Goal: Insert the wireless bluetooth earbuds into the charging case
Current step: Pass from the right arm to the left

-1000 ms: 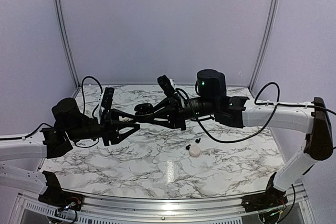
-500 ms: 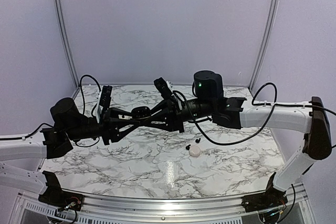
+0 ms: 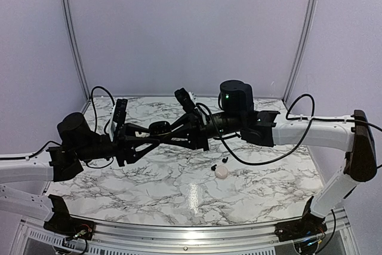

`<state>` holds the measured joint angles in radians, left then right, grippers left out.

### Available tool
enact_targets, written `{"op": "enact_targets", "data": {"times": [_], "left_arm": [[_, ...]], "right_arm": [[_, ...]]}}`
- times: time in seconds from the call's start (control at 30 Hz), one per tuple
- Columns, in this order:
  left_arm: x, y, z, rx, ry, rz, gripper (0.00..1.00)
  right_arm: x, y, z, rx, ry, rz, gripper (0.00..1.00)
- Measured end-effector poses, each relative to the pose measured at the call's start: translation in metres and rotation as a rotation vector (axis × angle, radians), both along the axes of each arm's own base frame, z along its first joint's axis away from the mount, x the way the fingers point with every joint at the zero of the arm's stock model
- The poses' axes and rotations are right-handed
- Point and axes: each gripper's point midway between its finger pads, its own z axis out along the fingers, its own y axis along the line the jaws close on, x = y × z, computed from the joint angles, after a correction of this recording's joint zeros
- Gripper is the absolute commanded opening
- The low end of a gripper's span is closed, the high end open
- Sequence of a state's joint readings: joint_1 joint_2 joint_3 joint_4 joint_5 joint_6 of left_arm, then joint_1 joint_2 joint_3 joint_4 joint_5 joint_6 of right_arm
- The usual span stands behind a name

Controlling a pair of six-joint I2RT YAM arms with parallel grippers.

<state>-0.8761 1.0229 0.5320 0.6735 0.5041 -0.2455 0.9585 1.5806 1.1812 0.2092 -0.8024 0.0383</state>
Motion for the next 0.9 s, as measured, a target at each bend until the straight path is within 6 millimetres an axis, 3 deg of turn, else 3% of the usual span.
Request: {"op": "enact_targets", "data": {"times": [0.63, 0.9], "left_arm": [[0.0006, -0.0007, 0.0011, -0.005, -0.012, 0.004, 0.37], [0.0019, -0.0003, 0.0014, -0.008, -0.015, 0.013, 0.28]], "right_arm": [[0.0006, 0.0009, 0.0038, 0.005, 0.010, -0.002, 0.00], [0.0007, 0.0013, 0.0067, 0.017, 0.005, -0.001, 0.00]]}}
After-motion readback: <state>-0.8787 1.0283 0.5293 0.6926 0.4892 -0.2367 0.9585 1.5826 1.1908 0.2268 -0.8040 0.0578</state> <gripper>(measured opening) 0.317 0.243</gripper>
